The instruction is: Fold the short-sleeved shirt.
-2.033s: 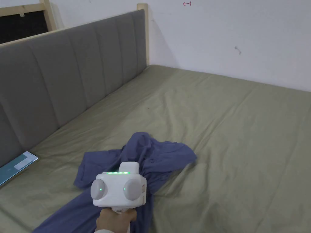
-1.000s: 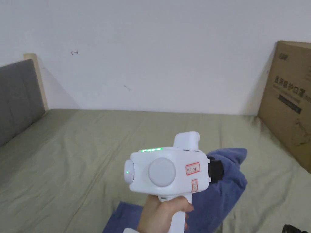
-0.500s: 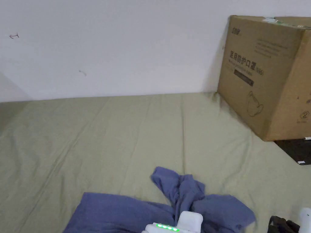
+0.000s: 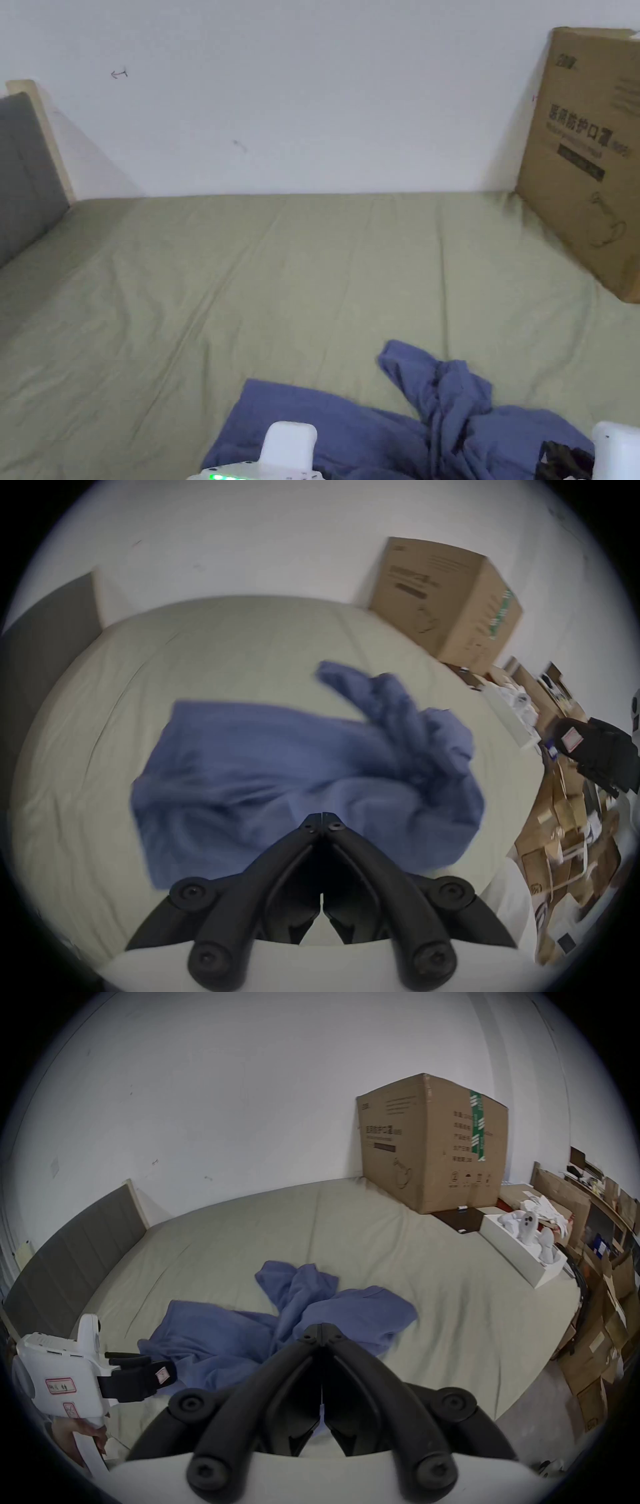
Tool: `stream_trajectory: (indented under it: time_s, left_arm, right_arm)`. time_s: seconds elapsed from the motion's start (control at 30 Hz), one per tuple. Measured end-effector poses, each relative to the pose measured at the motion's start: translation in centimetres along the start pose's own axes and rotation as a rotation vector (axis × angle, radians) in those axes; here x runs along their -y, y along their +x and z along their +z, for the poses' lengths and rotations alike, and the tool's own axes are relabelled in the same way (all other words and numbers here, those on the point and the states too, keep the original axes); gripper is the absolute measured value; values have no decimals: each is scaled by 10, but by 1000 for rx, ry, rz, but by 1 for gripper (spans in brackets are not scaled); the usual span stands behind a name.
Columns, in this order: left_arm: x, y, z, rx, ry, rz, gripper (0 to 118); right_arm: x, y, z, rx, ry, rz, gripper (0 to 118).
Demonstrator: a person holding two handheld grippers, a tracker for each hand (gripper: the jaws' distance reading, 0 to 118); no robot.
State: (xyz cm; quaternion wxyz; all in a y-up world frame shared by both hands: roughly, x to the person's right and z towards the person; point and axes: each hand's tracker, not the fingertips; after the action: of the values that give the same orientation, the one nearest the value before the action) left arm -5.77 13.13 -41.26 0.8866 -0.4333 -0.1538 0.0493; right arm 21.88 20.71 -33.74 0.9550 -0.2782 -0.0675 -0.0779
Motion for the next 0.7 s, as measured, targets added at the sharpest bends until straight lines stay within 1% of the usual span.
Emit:
stream_trajectory:
  time_s: [0.07,0.13,0.2,0.23,0.27,0.3,0.33,0.37,0.43,0.5,0.53,0.6,0.7]
  left_arm:
    - [3,-26,0,-28,-27,60,0]
    - [-6,-44,3,-32,12,73,0]
    - [-29,-57,4,-73,39,95,0]
    - [-44,-63,0,-80,29,86,7]
    - [-60,-68,-3,-84,30,72,27]
    - [-73,-74,-10,-99,37,60,57]
    - [-89,-81,-23,-109,34,55,91]
    - [-103,-89,-36,-117,25,62,102]
    - [-123,-101,-64,-105,-16,110,97]
    - [-136,-107,-92,-73,-80,151,98]
    - [-137,-106,-106,-74,-85,151,98]
    - [-139,-106,-133,-106,-115,107,97]
    - [-131,-103,-164,-153,-181,67,86]
  right_arm:
    - [3,-11,-6,-13,-15,19,0]
    - [3,-19,-11,-29,-24,31,0]
    - [1,-27,-16,-35,-30,44,0]
    - [0,-30,-18,-36,-32,49,0]
    - [-1,-32,-21,-38,-35,53,0]
    - [-1,-33,-24,-42,-37,55,0]
    - [0,-34,-26,-46,-41,59,0]
    - [0,-34,-29,-47,-45,66,0]
    - [3,-34,-37,-38,-66,83,0]
    - [7,-32,-45,-23,-88,88,0]
    - [8,-30,-51,-18,-104,88,0]
    - [11,-25,-62,0,-133,83,0]
    - [13,-20,-76,10,-162,78,0]
